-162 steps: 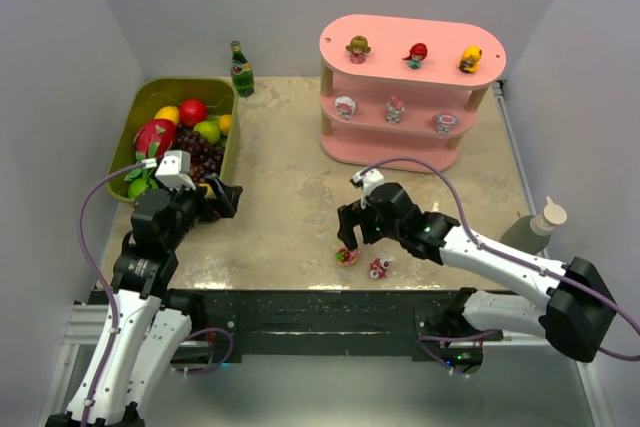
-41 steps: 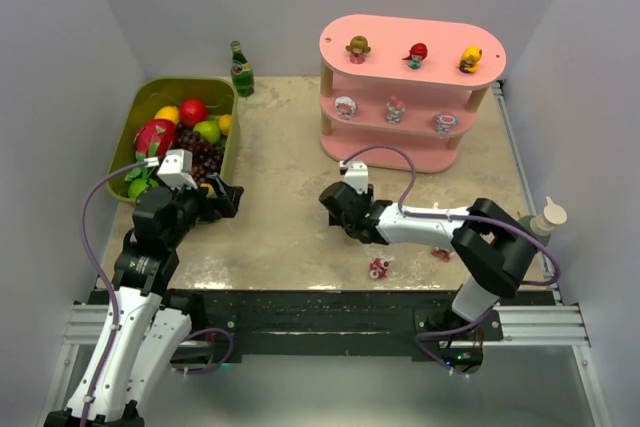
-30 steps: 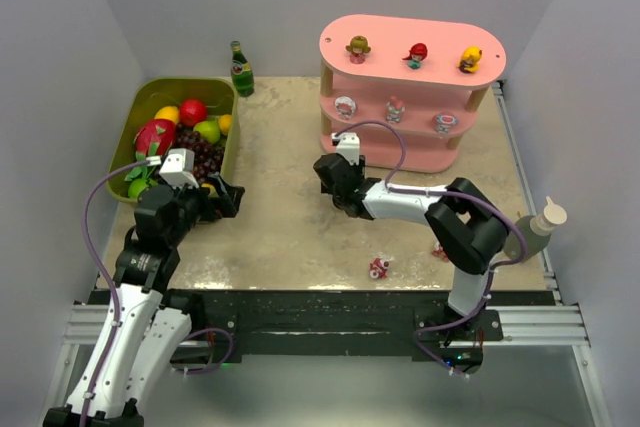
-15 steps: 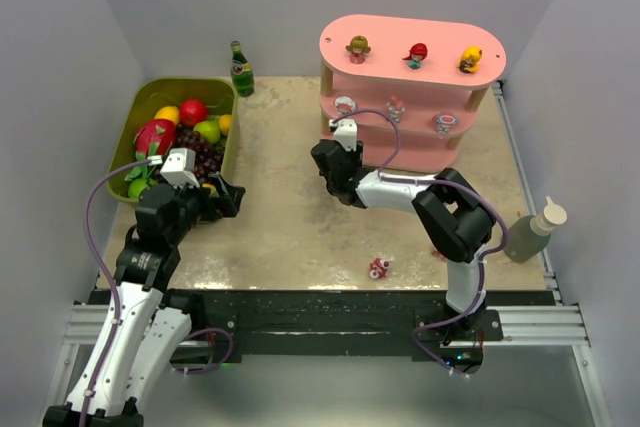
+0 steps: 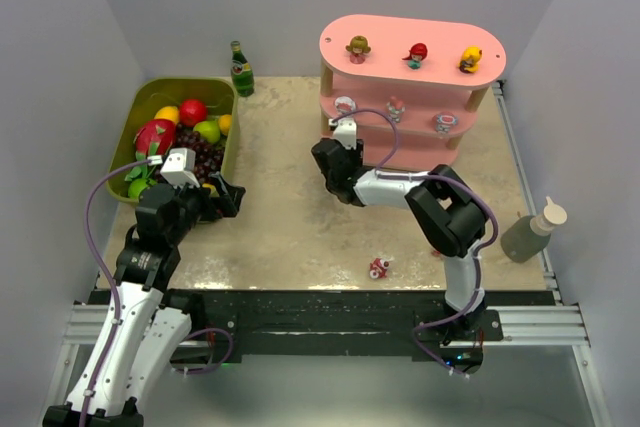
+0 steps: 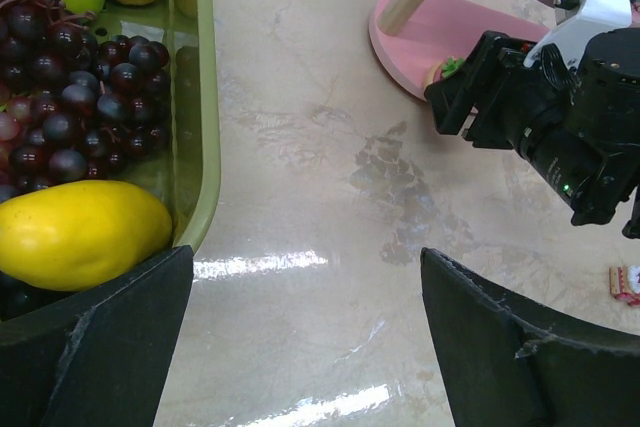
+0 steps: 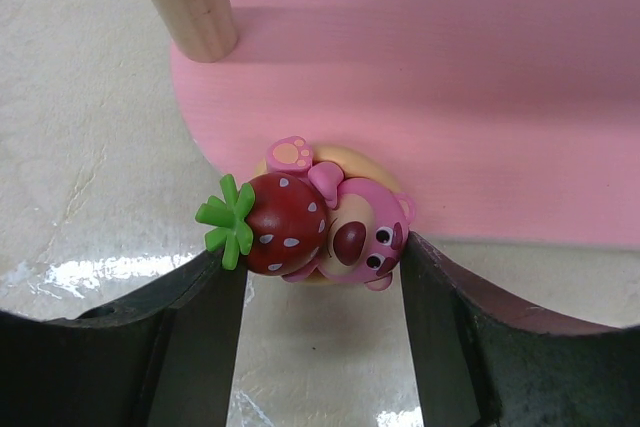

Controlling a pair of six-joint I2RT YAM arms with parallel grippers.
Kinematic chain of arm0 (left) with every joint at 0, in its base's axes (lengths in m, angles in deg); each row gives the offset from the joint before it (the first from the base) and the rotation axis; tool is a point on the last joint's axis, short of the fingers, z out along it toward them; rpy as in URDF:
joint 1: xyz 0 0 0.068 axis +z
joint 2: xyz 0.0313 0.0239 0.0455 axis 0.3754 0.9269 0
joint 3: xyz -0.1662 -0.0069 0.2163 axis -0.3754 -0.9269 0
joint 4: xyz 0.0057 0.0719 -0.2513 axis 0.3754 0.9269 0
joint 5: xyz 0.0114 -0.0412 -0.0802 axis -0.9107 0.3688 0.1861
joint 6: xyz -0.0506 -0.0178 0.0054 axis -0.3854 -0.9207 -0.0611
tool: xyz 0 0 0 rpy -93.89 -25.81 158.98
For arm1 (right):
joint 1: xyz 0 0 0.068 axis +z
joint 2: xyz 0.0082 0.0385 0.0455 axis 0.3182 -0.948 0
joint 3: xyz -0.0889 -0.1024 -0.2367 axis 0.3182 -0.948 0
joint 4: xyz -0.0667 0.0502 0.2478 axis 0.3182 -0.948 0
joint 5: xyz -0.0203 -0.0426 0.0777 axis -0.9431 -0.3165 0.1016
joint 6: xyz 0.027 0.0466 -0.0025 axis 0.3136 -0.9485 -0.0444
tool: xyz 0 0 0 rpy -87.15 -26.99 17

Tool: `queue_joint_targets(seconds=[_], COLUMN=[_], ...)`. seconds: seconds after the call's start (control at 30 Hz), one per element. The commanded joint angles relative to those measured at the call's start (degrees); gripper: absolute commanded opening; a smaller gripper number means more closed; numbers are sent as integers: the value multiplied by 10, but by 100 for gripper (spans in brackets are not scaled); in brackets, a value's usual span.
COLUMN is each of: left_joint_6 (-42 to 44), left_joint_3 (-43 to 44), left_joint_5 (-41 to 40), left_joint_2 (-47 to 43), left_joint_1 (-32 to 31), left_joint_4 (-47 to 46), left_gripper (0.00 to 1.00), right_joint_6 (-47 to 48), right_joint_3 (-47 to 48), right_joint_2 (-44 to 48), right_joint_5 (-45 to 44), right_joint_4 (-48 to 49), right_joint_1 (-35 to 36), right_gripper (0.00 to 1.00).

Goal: Place and organize the plastic toys onto the shelf

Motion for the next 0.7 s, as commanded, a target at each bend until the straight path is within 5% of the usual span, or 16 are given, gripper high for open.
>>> queue_joint_targets(seconds=[0.0, 0.67], left_joint_6=[-2, -2], left_joint_3=[-4, -3], left_joint_5=[4, 4], left_joint_2=[2, 2], left_joint_1=[4, 4], left_joint_4=[-4, -4], left_gripper=[100, 100], right_joint_6=[12, 0], right_joint_3=[27, 59], right_joint_2=[-5, -38], right_joint_5=[-40, -68], right_joint_4=[42, 23], right_joint_1=[-3, -5], right_gripper=[41, 60])
